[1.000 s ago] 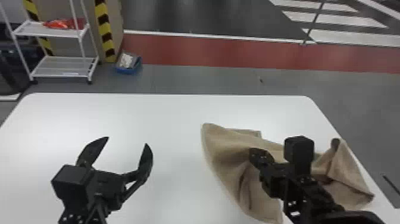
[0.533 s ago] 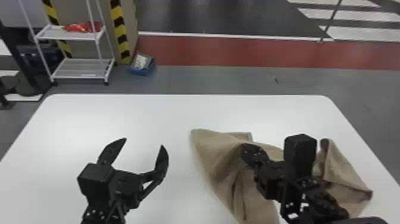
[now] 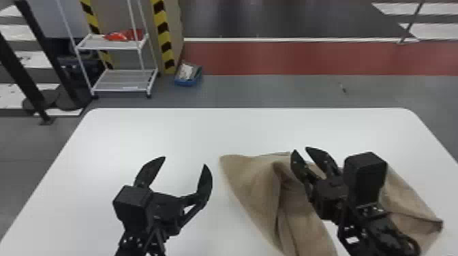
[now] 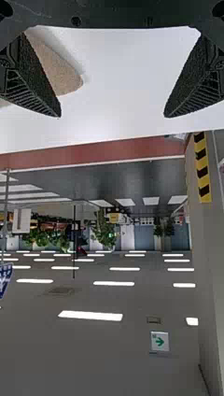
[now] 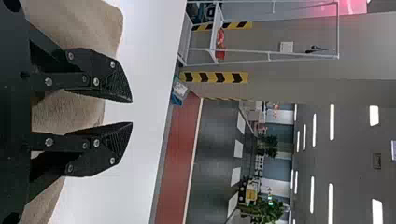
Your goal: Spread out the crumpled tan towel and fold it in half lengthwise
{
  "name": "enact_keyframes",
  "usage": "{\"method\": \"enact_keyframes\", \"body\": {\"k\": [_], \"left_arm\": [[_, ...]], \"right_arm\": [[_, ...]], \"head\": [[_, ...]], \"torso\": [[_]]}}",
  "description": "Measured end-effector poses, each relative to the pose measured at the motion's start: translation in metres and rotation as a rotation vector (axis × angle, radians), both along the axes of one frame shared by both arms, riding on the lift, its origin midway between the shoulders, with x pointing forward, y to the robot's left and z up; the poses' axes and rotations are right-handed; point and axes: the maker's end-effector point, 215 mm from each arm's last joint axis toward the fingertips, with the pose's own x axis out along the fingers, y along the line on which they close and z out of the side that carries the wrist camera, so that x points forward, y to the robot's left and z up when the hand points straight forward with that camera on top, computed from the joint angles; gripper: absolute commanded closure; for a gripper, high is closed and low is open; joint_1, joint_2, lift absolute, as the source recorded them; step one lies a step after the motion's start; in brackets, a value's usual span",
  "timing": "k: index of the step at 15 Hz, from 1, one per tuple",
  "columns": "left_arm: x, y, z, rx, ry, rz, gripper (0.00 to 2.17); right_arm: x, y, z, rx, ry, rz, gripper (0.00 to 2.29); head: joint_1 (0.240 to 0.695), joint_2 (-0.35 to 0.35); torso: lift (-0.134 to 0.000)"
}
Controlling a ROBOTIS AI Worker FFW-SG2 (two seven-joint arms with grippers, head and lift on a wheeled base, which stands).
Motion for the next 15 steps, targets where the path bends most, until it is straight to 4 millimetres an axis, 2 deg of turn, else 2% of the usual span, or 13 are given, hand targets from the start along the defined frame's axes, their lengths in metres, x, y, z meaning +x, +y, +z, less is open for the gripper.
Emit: {"method": "enact_keyframes", "body": {"k": [3,6,7,8,10,11,12,15], "left_arm": [[-0.001,-0.003,0.002,-0.003,-0.003,-0.005,0.07],[-0.007,-0.007,0.004,-0.012,0.0,-0.016,0.07],[-0.009,-0.01,0.004,-0.016,0.004,-0.021,0.07],[-0.013,-0.013,0.003,-0.021,0.009,-0.026,0.08],[-0.022,-0.019,0.002,-0.034,0.021,-0.029,0.08],[-0.026,-0.022,0.002,-0.042,0.026,-0.028,0.08],[-0.03,-0.027,0.002,-0.047,0.032,-0.037,0.08],[-0.043,-0.044,-0.01,-0.054,0.087,-0.091,0.11]], "right_arm": [[-0.01,-0.058,0.01,0.021,-0.017,-0.073,0.05],[-0.031,-0.121,0.017,0.027,-0.015,-0.14,0.07],[-0.037,-0.141,0.017,0.019,-0.011,-0.159,0.1],[-0.042,-0.165,0.017,0.016,-0.007,-0.183,0.11],[-0.058,-0.226,0.017,0.006,0.004,-0.254,0.12],[-0.068,-0.256,0.014,-0.013,0.018,-0.295,0.12],[-0.08,-0.278,0.006,-0.022,0.05,-0.317,0.13],[-0.116,-0.325,-0.013,-0.01,0.115,-0.344,0.2]], "head": [[0.695,-0.067],[0.695,-0.138],[0.695,-0.191],[0.695,-0.225],[0.695,-0.289],[0.695,-0.35],[0.695,-0.35],[0.695,-0.35]], "torso": [[-0.125],[-0.125],[-0.125],[-0.125],[-0.125],[-0.125],[-0.125],[-0.125]]}}
